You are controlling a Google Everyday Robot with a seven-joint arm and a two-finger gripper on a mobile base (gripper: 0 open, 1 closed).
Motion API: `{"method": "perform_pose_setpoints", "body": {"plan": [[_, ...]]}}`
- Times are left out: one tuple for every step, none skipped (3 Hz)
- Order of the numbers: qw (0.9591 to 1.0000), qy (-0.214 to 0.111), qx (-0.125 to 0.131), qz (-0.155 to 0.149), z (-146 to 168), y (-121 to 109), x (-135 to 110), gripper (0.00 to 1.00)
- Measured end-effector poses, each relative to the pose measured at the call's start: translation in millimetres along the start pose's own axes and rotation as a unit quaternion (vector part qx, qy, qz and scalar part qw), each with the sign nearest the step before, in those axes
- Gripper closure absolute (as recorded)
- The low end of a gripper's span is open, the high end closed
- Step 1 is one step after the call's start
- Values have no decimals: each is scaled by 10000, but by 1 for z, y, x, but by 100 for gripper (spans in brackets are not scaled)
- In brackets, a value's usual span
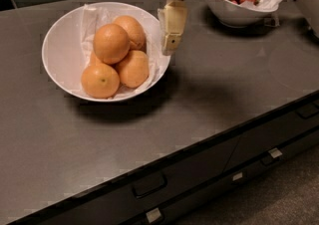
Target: Pick orange from white bowl
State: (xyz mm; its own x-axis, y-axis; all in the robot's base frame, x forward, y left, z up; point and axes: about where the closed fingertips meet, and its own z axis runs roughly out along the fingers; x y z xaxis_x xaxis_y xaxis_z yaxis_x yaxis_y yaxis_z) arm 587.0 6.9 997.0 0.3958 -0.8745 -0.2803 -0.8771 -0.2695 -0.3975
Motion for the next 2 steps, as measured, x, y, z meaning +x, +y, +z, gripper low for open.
{"method": "perform_pose_setpoints", "body": {"plan": [[9987, -399, -162, -268, 11, -2, -19, 0], [9947, -845, -345, -467, 23, -4, -32, 0]]}}
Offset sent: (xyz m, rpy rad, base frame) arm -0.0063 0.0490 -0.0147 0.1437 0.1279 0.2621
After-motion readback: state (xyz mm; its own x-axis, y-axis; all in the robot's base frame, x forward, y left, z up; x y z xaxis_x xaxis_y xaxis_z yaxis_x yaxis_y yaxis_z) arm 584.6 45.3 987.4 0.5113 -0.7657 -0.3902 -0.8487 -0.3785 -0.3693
